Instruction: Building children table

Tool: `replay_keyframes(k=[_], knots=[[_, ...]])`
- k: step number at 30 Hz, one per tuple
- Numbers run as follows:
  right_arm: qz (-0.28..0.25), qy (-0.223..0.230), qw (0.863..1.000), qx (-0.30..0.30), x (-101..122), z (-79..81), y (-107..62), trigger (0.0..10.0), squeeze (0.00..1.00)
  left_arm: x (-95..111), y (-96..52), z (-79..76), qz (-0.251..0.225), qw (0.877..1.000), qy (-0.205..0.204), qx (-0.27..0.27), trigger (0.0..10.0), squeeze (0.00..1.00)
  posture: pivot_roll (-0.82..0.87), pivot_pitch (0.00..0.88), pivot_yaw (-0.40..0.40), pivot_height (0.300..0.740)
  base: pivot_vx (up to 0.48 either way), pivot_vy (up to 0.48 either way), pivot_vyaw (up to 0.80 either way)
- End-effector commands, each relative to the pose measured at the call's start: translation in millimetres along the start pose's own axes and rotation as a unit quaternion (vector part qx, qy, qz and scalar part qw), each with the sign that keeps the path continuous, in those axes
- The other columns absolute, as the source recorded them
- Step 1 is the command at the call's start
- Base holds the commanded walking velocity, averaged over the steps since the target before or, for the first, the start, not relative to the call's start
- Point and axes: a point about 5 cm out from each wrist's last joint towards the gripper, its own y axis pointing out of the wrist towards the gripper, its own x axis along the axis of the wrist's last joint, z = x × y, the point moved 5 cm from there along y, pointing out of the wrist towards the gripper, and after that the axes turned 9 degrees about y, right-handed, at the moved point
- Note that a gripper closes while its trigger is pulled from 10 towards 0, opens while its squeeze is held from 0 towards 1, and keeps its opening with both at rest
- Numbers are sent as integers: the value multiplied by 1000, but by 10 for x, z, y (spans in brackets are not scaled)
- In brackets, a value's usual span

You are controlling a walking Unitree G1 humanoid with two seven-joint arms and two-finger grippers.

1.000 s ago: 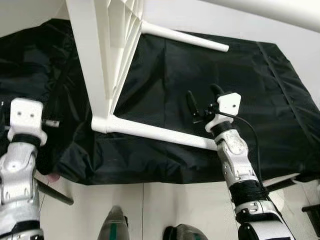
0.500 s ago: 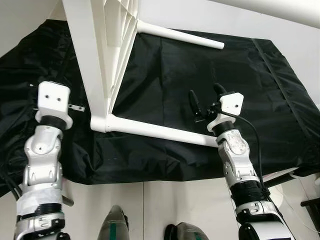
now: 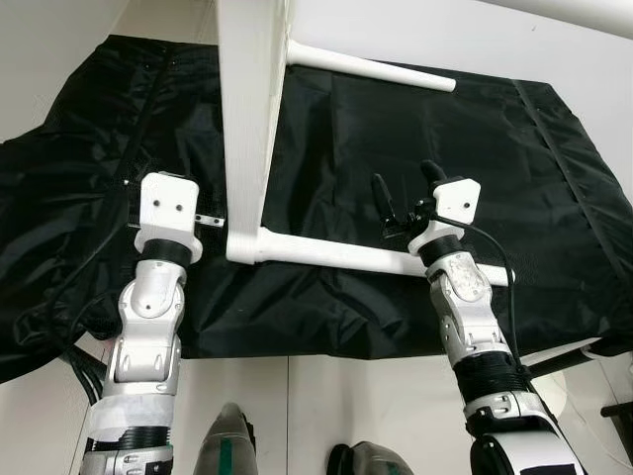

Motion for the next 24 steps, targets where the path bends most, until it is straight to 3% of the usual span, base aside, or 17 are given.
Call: replay_keyframes(k=[1,6,12,13,18,20,23,24], knots=[[0,-1,1000,2,-11,1,3,10000,0,-21,-25,-218,-1,997,12,-80,10000,0,183,63,-74,740,0,0,0],[-4,-3,1000,-7,-1,-28,-17,10000,0,-157,-30,-44,20,997,50,-49,10000,0,174,67,-70,740,0,0,0],[-7,-8,999,-36,5,-124,-55,10000,0,-287,-101,175,44,997,54,-34,10000,0,162,82,-73,740,0,0,0],[-10,-12,999,-47,15,-154,-78,10000,0,-319,-161,266,52,997,51,-23,10000,0,158,92,-67,740,0,0,0],[-11,-14,998,-57,19,-178,-102,10000,0,-338,-227,341,58,997,42,-11,10000,0,159,95,-57,740,0,0,0],[-16,-17,998,-59,33,-159,-143,10000,0,-348,-381,464,71,996,50,15,10000,0,159,99,-22,740,0,0,0],[-16,-17,998,-59,33,-159,-143,10000,0,-348,-381,464,71,996,50,15,10000,0,159,99,-22,740,0,0,0],[-18,-18,998,-56,38,-130,-154,10000,0,-365,-452,514,81,995,58,29,10000,0,158,99,-19,740,0,0,0]])
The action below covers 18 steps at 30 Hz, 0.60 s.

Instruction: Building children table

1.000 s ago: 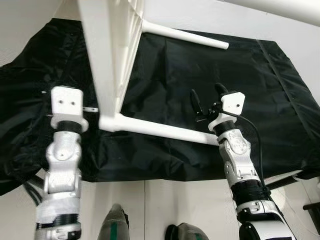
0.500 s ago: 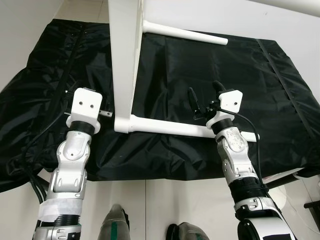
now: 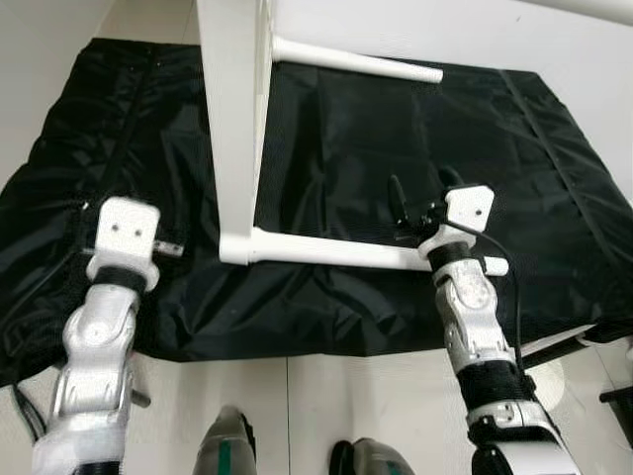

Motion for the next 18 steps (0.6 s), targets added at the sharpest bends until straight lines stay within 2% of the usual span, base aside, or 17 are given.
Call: replay_keyframes(k=[1,7,8,11,18], knots=[[-6,-3,1000,5,16,36,-37,10000,0,-50,-96,82,17,999,8,28,10000,0,158,95,-3,740,0,0,0],[-13,-13,999,29,52,97,-24,10000,0,-64,-149,122,22,999,5,33,10000,0,152,89,29,740,0,0,0],[-22,-27,998,47,99,118,34,10000,0,-67,-168,111,22,999,0,27,10000,0,147,86,49,740,0,0,0],[-29,-28,998,47,146,114,90,10000,0,-68,-159,105,22,999,-10,26,10000,0,144,86,54,740,0,0,0],[-27,-15,999,23,143,91,128,10000,0,49,-87,-14,-5,1000,-4,12,10000,0,160,97,-26,740,0,0,0]])
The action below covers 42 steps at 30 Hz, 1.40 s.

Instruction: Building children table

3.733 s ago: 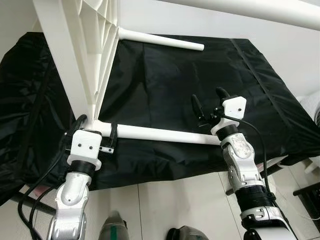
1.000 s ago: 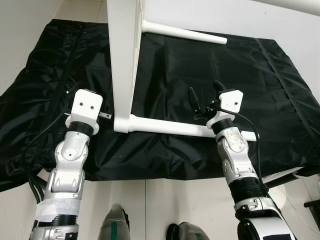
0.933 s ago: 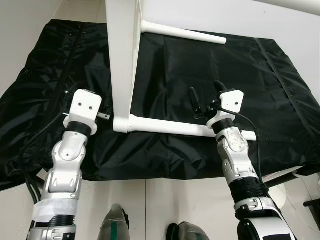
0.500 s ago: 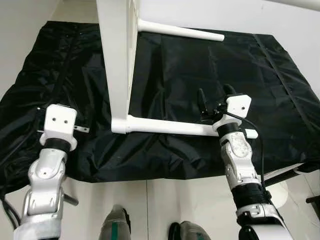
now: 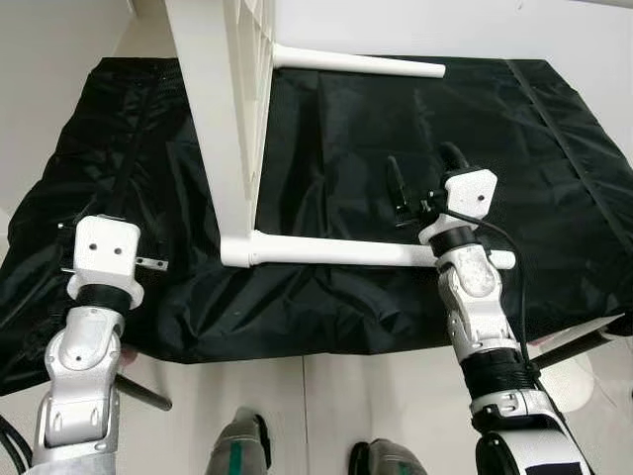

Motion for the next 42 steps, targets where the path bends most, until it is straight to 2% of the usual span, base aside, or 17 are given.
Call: replay_keyframes(k=[1,5,9,17,20,23,25,28,34,42], knots=[[11,3,1000,-4,-41,18,-21,10000,0,5,14,-23,-2,1000,-3,14,10000,0,162,98,-35,740,0,0,0],[13,6,1000,-3,-47,48,-30,10000,0,13,9,-50,-4,1000,-8,15,10000,0,165,97,-50,740,0,-159,0],[25,9,1000,-11,-101,-1,-52,10000,0,18,-46,-95,-1,1000,-9,19,10000,0,186,91,-84,740,0,-336,0],[29,5,999,-16,-123,-68,-62,10000,0,20,-101,-49,1,1000,-4,29,10000,0,200,81,-93,740,0,-297,0],[33,-3,999,-18,-127,-131,-87,10000,0,25,-263,17,8,1000,6,30,10000,0,204,77,-90,740,0,-307,0],[35,-4,999,-20,-132,-150,-98,10000,0,18,-325,18,13,1000,9,27,10000,0,210,75,-90,740,0,-307,0],[39,-6,999,-24,-149,-176,-117,10000,0,2,-442,14,22,999,16,19,10000,0,229,81,-95,740,0,-307,0],[42,-4,999,-22,-172,-163,-123,10000,0,0,-496,28,27,999,20,20,10000,0,237,85,-96,740,0,-307,0],[44,1,999,-17,-191,-115,-106,10000,0,101,-491,-16,18,1000,16,20,10000,0,245,95,-100,740,0,-301,0],[46,2,999,-15,-195,-110,-104,10000,0,130,-450,-62,13,1000,3,15,10000,0,236,102,-103,740,0,-224,0]])
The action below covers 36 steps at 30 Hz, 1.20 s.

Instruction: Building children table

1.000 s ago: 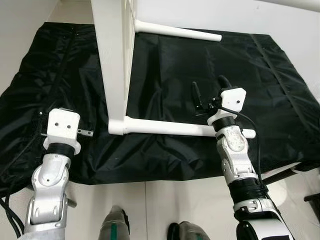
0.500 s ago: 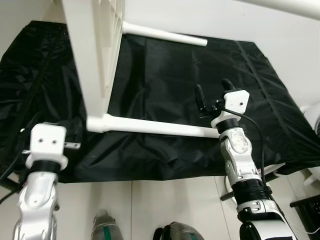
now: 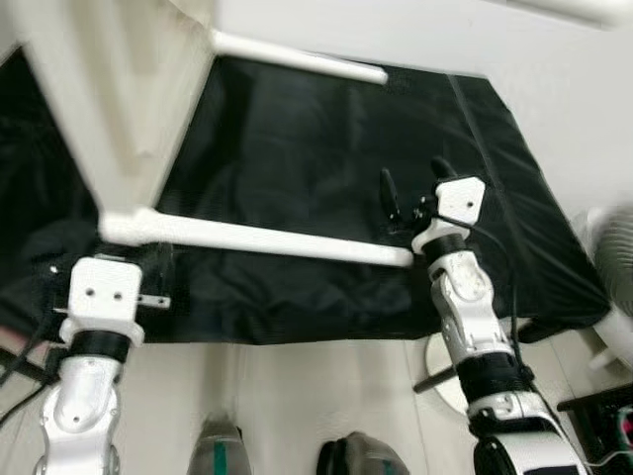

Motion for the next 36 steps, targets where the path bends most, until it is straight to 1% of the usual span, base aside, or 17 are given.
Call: replay_keyframes(k=[1,2,5,6,7,9,12,13,14,15,16,20,21,22,29,31,36], knots=[[-1,10,1000,6,5,54,23,10000,0,-12,48,2,4,1000,-8,8,10000,0,226,105,-112,740,0,0,0],[1,12,1000,6,3,54,27,10000,0,4,112,-33,1,1000,-17,6,10000,0,222,105,-117,740,0,0,0],[2,17,1000,6,4,57,34,10000,0,29,166,-61,-6,1000,-20,5,10000,0,218,105,-120,740,0,0,0],[1,21,1000,8,18,73,52,10000,0,41,246,-115,-9,999,-34,5,10000,0,194,104,-127,740,0,0,0],[1,21,1000,8,18,73,52,10000,0,41,246,-115,-9,999,-34,5,10000,0,194,104,-127,740,0,0,0],[2,28,1000,7,33,93,80,10000,0,32,355,-206,-6,998,-59,2,10000,0,176,102,-131,740,0,0,0],[4,15,1000,-4,45,97,117,10000,0,-16,502,-361,-7,998,-62,-8,10000,0,150,103,-128,740,0,0,0],[3,9,1000,-10,53,96,130,10000,0,-51,544,-375,-3,998,-67,-5,10000,0,139,103,-122,740,0,0,0],[3,9,1000,-10,53,96,130,10000,0,-51,544,-375,-3,998,-67,-5,10000,0,139,103,-122,740,0,0,0],[5,-2,1000,-19,58,83,145,10000,0,-83,595,-375,3,998,-66,0,10000,0,134,101,-118,740,0,0,0],[5,-2,1000,-19,58,83,145,10000,0,-83,595,-375,3,998,-66,0,10000,0,134,101,-118,740,0,0,0],[7,-18,999,-27,84,49,161,10000,0,-8,782,-236,-1,995,-97,37,10000,0,130,101,-95,740,0,0,0],[7,-18,999,-27,84,49,161,10000,0,-8,782,-236,-1,995,-97,37,10000,0,130,101,-95,740,0,0,0],[6,-19,999,-26,83,46,146,10000,0,13,800,-184,-4,994,-99,47,10000,0,130,103,-87,740,0,0,0],[10,-11,1000,-22,56,42,95,10000,0,27,805,-77,-5,993,-100,67,10000,0,146,112,-87,740,0,0,0],[12,-9,1000,-22,51,47,94,10000,0,1,787,-26,-5,993,-92,72,10000,0,150,113,-90,740,0,317,0],[13,-11,1000,-22,53,43,103,10000,0,-27,779,1,-3,993,-89,77,10000,0,154,114,-94,740,0,298,0]])
